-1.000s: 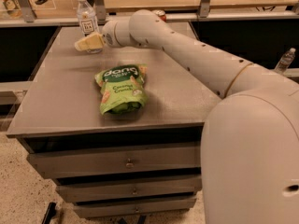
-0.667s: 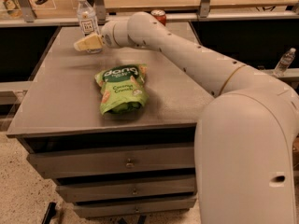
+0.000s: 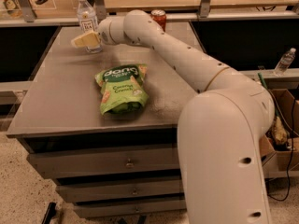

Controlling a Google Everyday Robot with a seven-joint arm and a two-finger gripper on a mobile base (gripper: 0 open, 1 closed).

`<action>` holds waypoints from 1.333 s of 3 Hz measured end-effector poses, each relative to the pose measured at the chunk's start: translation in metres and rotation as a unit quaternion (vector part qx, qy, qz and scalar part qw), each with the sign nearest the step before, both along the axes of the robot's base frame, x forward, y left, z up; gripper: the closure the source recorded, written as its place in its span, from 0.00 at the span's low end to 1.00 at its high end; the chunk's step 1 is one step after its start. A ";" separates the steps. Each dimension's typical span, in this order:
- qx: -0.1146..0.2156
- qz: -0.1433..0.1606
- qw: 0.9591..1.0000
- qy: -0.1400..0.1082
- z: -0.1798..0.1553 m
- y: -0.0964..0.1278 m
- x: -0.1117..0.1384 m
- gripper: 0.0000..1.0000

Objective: Knock blue plastic bottle over

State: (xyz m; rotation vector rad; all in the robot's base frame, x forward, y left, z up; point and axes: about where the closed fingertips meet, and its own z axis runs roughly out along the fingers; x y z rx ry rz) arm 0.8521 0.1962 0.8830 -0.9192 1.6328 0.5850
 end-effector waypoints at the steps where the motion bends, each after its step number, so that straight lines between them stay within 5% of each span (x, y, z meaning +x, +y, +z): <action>1: -0.002 0.005 1.000 -0.006 0.003 0.004 0.013 0.17; 4: -0.028 0.040 0.999 -0.018 0.005 0.005 0.021 0.87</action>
Offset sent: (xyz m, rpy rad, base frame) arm 0.0336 0.0013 0.0145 -0.0209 -0.0338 0.0328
